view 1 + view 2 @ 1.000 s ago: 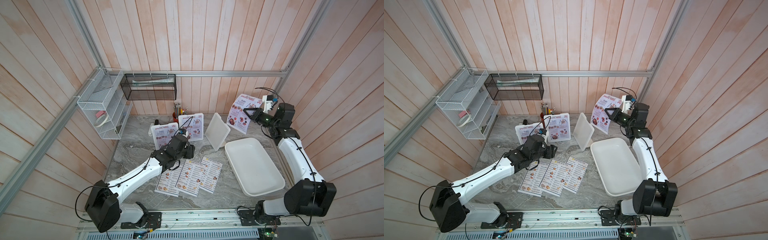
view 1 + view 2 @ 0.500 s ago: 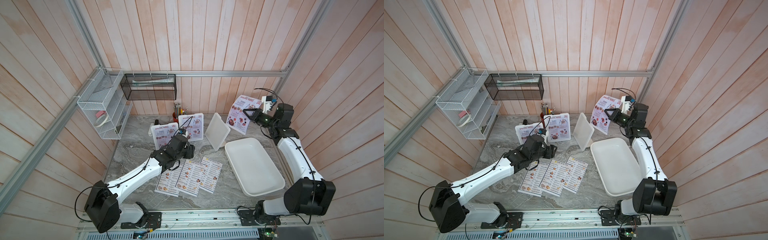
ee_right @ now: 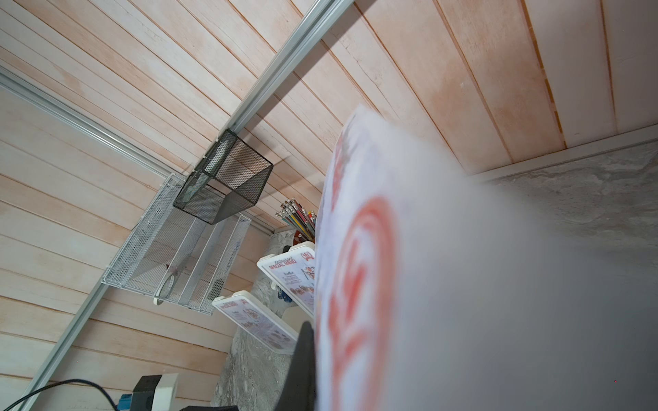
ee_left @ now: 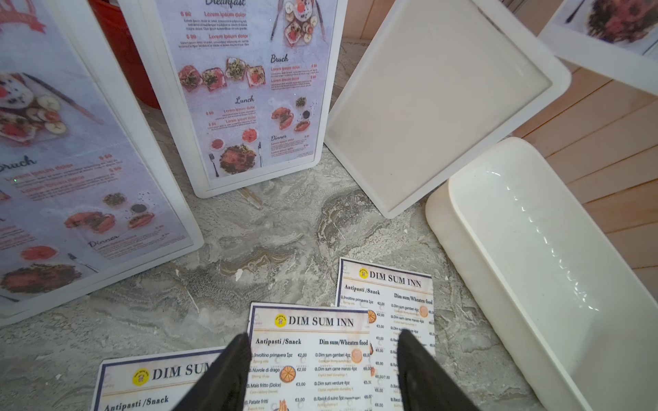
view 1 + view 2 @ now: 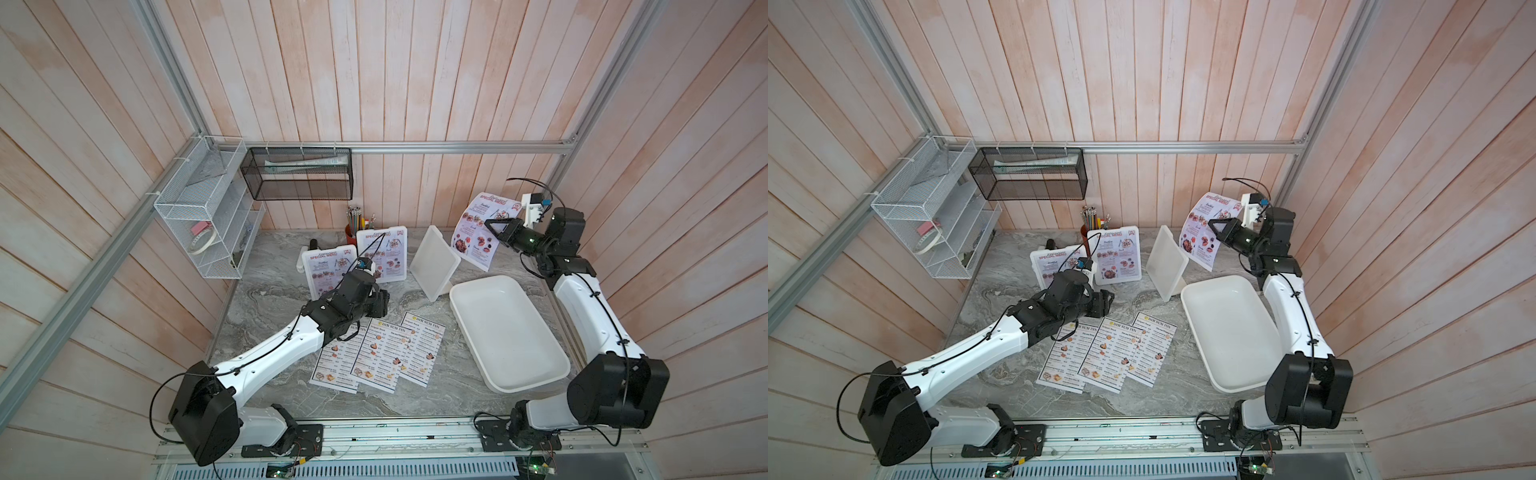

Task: Replace the menus in the menu holders
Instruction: Insert the menu into the menu holder.

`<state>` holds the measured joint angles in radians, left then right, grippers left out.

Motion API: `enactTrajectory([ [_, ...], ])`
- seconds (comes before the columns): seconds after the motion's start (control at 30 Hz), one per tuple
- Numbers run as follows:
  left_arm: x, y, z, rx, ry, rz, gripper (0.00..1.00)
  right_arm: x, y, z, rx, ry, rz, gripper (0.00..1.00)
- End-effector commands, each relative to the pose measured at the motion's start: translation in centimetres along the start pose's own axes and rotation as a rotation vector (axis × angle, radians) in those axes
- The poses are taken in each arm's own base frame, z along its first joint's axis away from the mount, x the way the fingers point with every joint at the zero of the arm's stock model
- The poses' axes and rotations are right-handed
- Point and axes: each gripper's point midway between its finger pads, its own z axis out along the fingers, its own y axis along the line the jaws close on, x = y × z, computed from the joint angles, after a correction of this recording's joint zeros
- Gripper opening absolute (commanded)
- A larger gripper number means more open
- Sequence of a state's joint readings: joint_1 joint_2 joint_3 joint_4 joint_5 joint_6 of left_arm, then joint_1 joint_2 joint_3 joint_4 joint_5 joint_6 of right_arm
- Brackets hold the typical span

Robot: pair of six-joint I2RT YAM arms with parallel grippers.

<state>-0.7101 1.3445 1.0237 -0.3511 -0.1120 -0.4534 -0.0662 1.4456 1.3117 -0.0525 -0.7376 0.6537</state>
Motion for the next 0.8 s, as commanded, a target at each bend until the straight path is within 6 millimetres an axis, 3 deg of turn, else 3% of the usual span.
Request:
enactTrajectory([
  [0.0,-0.1,0.1,-0.4,-0.002,-0.018,0.0,0.67,-0.3,-0.4,0.6,0.005,0.0,-0.009,0.0],
  [0.53,0.0,-1.1,-0.5,0.034,-0.004,0.044,0.67,-1.0,-0.8,2.9,0.001,0.027,-0.02,0.0],
  [0.77,-1.1,-2.4,-2.1,0.017,-0.047,0.093,0.67,-0.9,-1.0,4.9,0.013,0.047,-0.051,0.0],
])
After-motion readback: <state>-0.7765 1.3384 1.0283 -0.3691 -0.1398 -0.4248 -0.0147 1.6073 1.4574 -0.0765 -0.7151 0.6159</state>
